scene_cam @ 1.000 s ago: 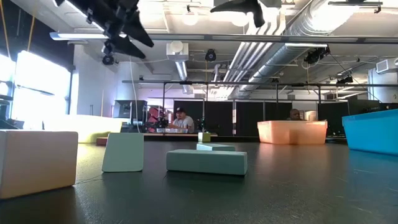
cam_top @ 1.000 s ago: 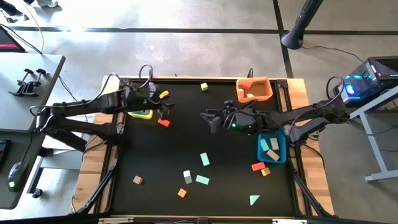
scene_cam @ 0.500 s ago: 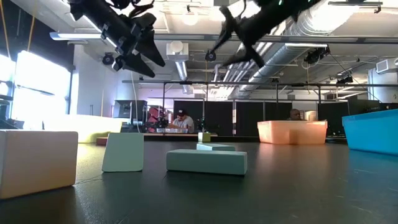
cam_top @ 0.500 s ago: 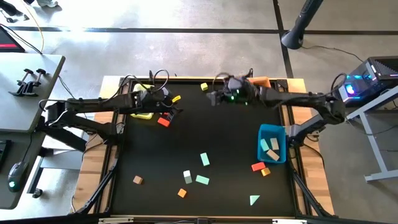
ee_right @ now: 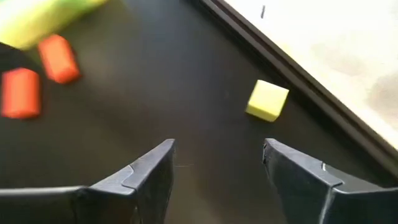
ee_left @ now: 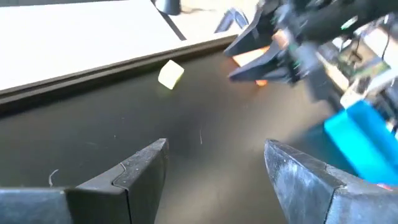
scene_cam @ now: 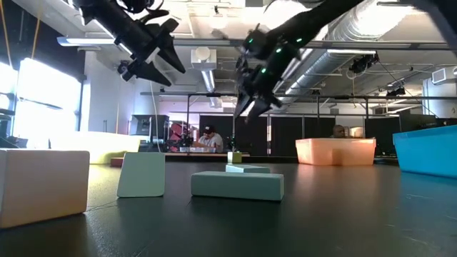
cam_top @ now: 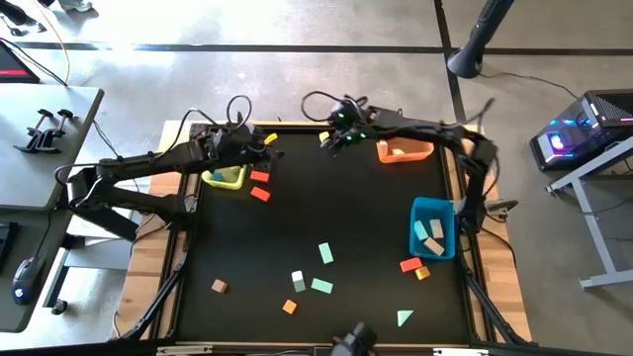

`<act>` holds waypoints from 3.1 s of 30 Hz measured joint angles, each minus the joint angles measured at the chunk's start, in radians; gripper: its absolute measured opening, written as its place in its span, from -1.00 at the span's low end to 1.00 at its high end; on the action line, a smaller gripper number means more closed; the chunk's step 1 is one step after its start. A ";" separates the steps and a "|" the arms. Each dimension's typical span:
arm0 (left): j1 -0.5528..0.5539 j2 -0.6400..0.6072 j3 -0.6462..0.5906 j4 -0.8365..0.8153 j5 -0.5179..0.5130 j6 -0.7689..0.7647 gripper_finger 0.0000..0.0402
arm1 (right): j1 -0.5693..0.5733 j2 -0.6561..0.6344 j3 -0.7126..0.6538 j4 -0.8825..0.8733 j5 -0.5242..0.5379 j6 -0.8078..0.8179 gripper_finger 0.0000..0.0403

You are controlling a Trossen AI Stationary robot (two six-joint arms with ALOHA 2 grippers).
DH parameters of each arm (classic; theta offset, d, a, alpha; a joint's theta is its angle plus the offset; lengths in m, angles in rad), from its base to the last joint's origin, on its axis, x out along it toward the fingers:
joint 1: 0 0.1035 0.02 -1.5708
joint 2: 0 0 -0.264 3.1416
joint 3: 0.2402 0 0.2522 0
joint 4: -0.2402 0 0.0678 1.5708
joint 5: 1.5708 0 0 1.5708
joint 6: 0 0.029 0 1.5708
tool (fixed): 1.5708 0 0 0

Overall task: Sort blocks by size
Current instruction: Put the yellow square block into the yellow bin

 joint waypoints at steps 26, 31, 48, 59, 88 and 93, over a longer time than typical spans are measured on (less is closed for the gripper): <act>0.065 -0.072 0.000 -0.196 0.056 0.141 0.25 | -0.063 0.545 0.651 -0.417 0.082 0.127 0.27; 0.065 -0.106 0.000 -0.250 0.054 0.149 0.25 | -0.070 0.544 0.643 -0.404 0.077 0.166 0.15; 0.065 -0.124 0.000 -0.297 0.052 0.301 0.25 | -0.117 0.487 0.643 -0.523 0.025 0.189 -0.37; 0.065 -0.124 0.000 -0.289 0.052 0.457 0.25 | 0.080 0.361 0.640 -0.617 0.044 0.141 -0.35; 0.014 -0.192 0.002 -0.010 0.394 1.213 0.30 | 0.325 0.046 -0.242 1.236 0.019 0.855 -0.34; 0.014 -0.140 0.002 0.019 0.369 1.220 0.32 | 0.325 0.048 -0.255 1.291 -0.015 0.905 -0.34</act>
